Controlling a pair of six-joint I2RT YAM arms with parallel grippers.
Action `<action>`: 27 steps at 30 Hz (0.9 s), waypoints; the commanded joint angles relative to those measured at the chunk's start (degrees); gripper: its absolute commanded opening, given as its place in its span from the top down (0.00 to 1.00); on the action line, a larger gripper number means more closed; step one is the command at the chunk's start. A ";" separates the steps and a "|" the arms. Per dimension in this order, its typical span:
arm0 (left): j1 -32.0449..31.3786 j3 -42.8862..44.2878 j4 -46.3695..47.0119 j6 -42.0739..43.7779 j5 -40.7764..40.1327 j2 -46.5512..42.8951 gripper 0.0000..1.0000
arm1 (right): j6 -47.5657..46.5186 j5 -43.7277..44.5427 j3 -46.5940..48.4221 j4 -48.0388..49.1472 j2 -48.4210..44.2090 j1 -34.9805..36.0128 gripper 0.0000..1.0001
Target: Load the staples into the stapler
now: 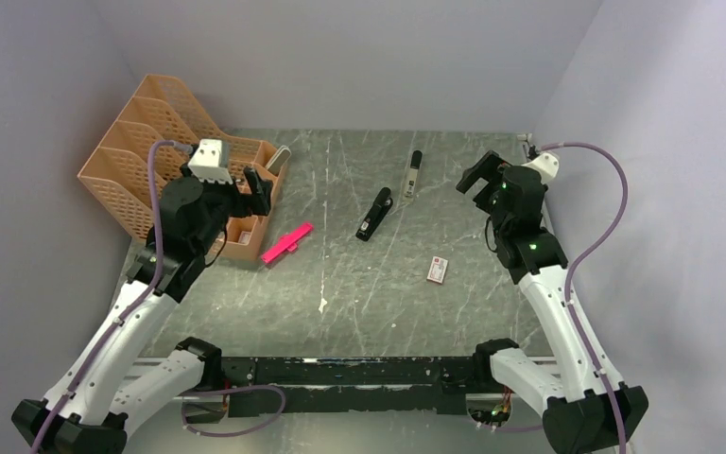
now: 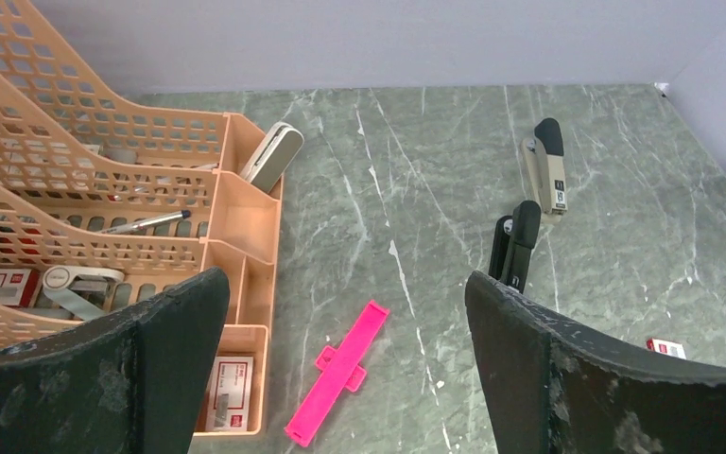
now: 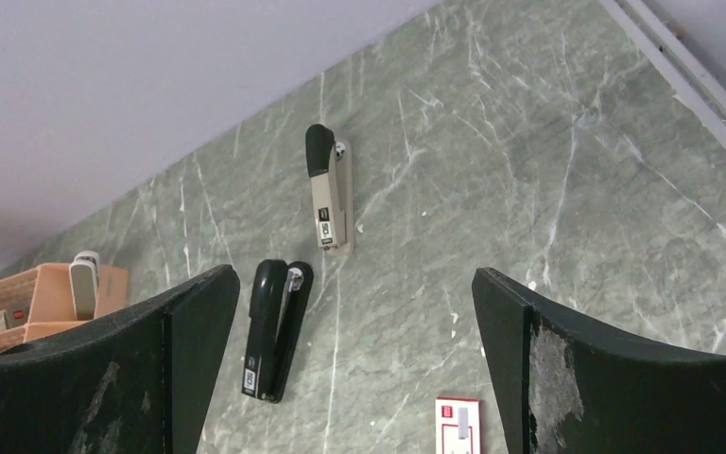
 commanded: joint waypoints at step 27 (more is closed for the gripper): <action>-0.60 4.61 5.87 -0.51 12.55 13.10 0.01 | 1.13 -7.87 -4.80 2.80 -2.04 -0.47 0.00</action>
